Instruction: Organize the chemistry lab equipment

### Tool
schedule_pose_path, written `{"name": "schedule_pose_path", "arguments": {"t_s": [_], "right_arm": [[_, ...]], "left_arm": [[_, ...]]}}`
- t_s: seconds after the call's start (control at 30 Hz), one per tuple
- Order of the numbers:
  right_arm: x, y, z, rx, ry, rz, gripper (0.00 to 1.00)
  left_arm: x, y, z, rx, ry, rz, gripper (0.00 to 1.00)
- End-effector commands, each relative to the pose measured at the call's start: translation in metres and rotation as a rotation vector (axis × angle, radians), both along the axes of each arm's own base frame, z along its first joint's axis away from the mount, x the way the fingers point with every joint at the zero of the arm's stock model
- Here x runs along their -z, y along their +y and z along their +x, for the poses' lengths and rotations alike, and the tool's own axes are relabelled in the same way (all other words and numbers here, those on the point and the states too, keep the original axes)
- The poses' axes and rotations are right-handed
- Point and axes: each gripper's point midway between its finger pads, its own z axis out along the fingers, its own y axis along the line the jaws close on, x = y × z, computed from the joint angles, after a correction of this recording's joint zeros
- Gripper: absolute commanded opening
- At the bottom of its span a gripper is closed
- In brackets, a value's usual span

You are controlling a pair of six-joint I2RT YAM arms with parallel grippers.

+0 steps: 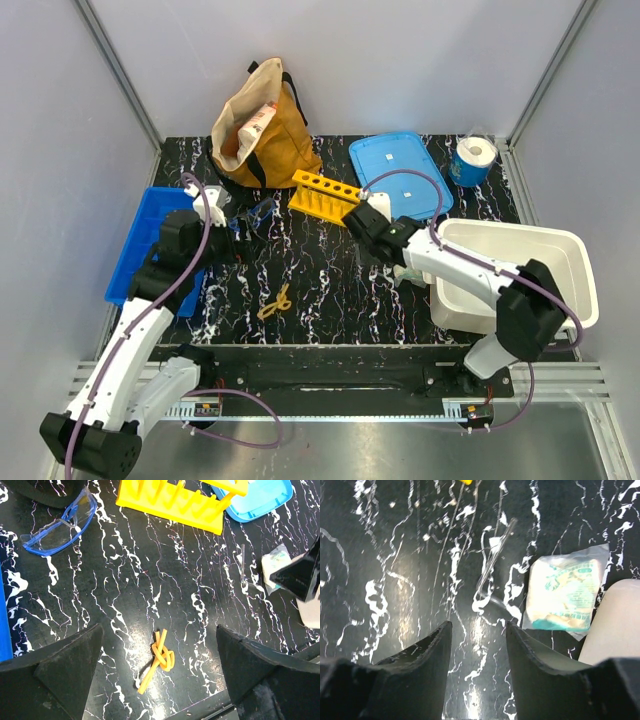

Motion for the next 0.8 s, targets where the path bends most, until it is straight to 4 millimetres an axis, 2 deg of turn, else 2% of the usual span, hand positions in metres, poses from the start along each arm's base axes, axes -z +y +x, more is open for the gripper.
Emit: {"name": "schedule_pose_path", "arguments": {"t_s": [0.0, 0.13, 0.3, 0.6, 0.77], "right_arm": [[-0.005, -0.003, 0.031, 0.068, -0.020, 0.030, 0.49], [0.009, 0.004, 0.047, 0.101, 0.006, 0.036, 0.40], [0.026, 0.007, 0.057, 0.150, 0.033, 0.027, 0.38], [0.058, -0.007, 0.057, 0.243, 0.089, -0.013, 0.32], [0.074, -0.008, 0.055, 0.252, 0.121, -0.015, 0.31]], "left_arm": [[-0.020, 0.001, 0.007, -0.027, -0.065, -0.029, 0.98], [-0.028, 0.004, 0.005, -0.041, -0.101, -0.033, 0.95], [-0.029, 0.007, 0.004, -0.056, -0.113, -0.022, 0.91], [-0.028, 0.005, 0.004, -0.049, -0.106, -0.022, 0.89], [-0.027, 0.004, 0.004, -0.046, -0.105, -0.021, 0.88]]}}
